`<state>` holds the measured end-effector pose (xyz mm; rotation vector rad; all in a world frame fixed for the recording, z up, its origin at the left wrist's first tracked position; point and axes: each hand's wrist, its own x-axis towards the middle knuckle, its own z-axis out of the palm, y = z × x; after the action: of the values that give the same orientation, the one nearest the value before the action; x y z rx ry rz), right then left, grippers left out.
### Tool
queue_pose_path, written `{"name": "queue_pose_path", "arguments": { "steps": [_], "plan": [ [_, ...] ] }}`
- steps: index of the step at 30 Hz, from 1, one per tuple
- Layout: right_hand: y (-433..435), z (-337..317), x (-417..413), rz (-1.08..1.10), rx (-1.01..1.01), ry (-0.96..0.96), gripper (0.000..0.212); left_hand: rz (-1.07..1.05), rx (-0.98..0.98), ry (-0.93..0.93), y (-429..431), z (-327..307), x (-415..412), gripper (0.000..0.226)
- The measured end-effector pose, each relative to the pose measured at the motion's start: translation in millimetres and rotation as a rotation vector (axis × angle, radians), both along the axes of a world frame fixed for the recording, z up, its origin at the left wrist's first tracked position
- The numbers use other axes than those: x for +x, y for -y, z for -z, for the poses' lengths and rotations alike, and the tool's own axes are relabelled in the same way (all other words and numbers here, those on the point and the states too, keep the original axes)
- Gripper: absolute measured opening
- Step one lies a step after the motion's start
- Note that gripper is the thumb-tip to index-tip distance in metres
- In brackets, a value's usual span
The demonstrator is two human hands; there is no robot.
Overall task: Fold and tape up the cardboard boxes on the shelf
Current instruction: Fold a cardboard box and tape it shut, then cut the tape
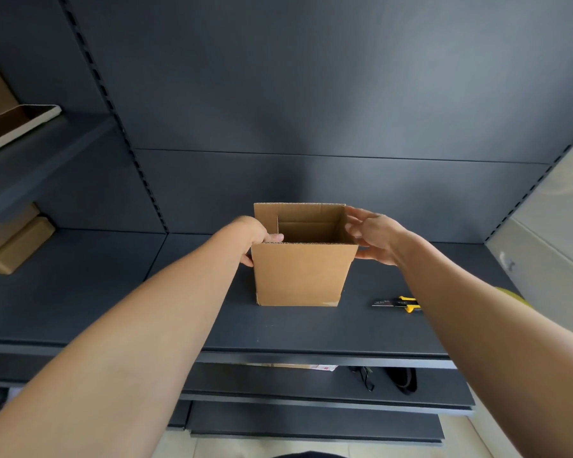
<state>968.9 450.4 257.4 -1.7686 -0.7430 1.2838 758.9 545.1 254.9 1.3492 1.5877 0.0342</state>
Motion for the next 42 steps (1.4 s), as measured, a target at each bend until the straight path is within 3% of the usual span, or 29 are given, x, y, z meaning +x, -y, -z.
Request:
{"name": "queue_pose_path", "arguments": {
  "steps": [6, 12, 18, 23, 27, 31, 42],
  "plan": [
    [1.1, 3.8, 2.2, 0.01, 0.006, -0.072, 0.041, -0.008, 0.12, -0.131, 1.5, 3.7, 7.9, 0.062],
    [2.5, 16.5, 10.3, 0.065, 0.009, -0.149, 0.03, -0.058, 0.131, -0.099, 2.7, 10.6, 6.1, 0.062],
    [0.9, 16.8, 15.1, 0.092, -0.019, -0.18, 0.038, -0.05, 0.165, -0.099, 3.1, 10.0, 7.8, 0.06],
    [-6.4, 10.6, 5.5, 0.08, -0.039, -0.11, 0.043, -0.077, 0.191, -0.075, 3.2, 9.2, 6.1, 0.064],
    [-13.7, 10.2, -6.0, 0.112, -0.087, 0.001, 0.051, -0.105, 0.217, 0.003, 2.6, 10.7, 3.4, 0.052],
    [-18.4, 13.6, -18.1, 0.101, -0.146, 0.066, 0.05, -0.139, 0.181, 0.034, 9.9, 7.3, 2.2, 0.064],
    [-27.1, 21.2, -20.1, 0.097, -0.133, -0.034, 0.051, -0.135, 0.193, 0.1, 12.0, 3.0, 1.5, 0.045]
  ]
}}
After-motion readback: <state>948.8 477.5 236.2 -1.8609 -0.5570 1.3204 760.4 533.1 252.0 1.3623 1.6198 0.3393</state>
